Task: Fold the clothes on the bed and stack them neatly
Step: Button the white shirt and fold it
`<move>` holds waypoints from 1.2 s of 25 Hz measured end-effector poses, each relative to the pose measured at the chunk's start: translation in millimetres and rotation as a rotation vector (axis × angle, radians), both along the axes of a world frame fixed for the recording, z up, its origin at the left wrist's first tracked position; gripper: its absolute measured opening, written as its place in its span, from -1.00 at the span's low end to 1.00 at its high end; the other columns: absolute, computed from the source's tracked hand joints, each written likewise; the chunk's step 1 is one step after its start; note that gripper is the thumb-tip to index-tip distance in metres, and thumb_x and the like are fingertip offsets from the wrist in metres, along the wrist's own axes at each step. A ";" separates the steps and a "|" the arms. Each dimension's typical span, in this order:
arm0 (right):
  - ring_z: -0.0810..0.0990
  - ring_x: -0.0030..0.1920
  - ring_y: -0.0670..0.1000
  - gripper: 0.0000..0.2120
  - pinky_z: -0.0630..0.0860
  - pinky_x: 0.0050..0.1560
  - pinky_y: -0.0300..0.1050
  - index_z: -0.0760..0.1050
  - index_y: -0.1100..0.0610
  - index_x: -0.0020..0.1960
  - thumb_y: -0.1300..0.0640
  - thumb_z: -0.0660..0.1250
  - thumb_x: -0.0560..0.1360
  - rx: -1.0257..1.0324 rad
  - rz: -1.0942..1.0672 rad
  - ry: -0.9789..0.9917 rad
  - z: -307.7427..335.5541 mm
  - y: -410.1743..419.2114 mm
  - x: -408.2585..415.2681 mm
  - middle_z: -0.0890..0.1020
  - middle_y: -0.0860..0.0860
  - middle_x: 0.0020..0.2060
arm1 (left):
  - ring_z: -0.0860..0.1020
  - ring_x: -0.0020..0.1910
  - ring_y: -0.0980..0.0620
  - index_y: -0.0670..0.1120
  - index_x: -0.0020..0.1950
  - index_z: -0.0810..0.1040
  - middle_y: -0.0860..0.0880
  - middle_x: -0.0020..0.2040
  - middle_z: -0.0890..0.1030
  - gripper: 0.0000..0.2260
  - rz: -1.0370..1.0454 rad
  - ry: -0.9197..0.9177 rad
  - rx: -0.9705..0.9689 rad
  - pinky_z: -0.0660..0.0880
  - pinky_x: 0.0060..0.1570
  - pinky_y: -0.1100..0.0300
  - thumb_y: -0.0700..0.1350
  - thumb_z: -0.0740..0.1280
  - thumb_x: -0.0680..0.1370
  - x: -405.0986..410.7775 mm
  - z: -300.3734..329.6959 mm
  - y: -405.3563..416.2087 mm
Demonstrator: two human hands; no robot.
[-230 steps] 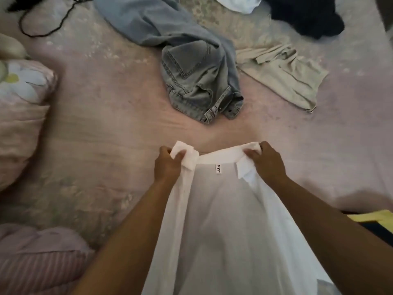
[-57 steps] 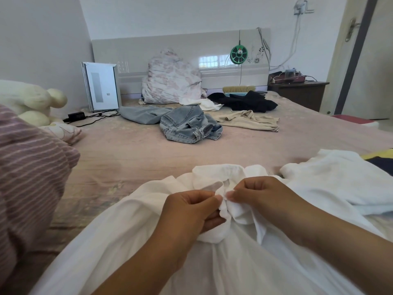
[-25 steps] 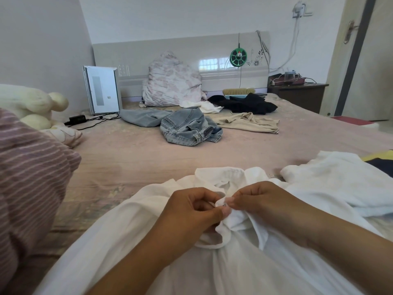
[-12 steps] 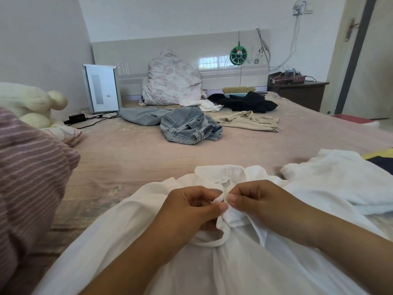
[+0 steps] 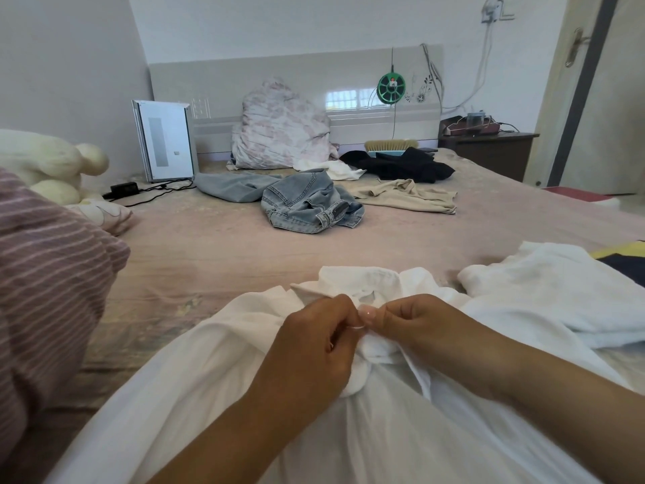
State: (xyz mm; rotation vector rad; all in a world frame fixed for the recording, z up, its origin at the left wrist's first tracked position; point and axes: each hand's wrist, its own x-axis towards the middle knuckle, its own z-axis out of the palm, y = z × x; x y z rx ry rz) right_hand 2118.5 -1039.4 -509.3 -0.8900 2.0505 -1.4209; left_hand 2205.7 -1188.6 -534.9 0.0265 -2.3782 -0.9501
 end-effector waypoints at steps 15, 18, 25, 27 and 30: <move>0.45 -0.38 -0.08 -0.62 0.39 -0.26 -0.22 0.44 0.09 -0.37 0.16 0.35 0.62 -0.095 -0.106 -0.199 -0.3 5.6 -6.1 0.52 0.01 -0.42 | 0.67 -0.13 0.24 -0.07 -0.08 0.76 0.17 -0.12 0.72 -0.86 -0.030 0.180 0.008 0.62 -0.12 0.24 -0.29 0.55 0.45 1.2 -2.0 -2.4; 0.50 -0.34 -0.08 -0.64 0.43 -0.21 -0.22 0.50 0.11 -0.35 0.14 0.34 0.63 -0.081 -0.056 -0.168 -1.5 4.9 -5.6 0.59 0.03 -0.37 | 0.69 -0.14 0.19 0.00 -0.12 0.73 0.17 -0.18 0.73 -0.83 0.041 0.063 0.176 0.62 0.01 0.22 -0.26 0.57 0.41 0.3 0.8 -1.3; 0.42 -0.30 -0.17 -0.70 0.38 -0.20 -0.25 0.49 0.12 -0.24 0.17 0.26 0.67 0.002 0.022 0.013 3.4 4.7 -5.6 0.50 -0.06 -0.33 | 0.68 -0.18 0.01 -0.16 -0.13 0.71 -0.08 -0.20 0.73 -0.86 0.044 -0.130 0.446 0.59 0.00 0.10 -0.33 0.58 0.38 -3.5 8.0 -2.3; 0.38 -0.29 -0.17 -0.70 0.35 -0.21 -0.23 0.47 0.10 -0.23 0.14 0.25 0.68 0.050 0.023 0.153 6.1 4.2 -8.3 0.46 -0.07 -0.33 | 0.64 -0.20 -0.01 -0.21 -0.11 0.69 -0.16 -0.18 0.71 -0.85 0.023 -0.149 0.512 0.59 -0.03 0.07 -0.37 0.57 0.39 -4.8 8.7 -3.9; 0.38 -0.23 -0.12 -0.72 0.35 -0.15 -0.20 0.48 0.11 -0.19 0.16 0.22 0.69 0.082 0.071 0.245 5.9 4.4 -10.4 0.48 -0.04 -0.29 | 0.65 -0.20 0.01 -0.16 -0.10 0.73 -0.12 -0.17 0.73 -0.89 -0.003 -0.175 0.495 0.58 -0.11 0.11 -0.33 0.55 0.43 -4.4 9.2 -5.2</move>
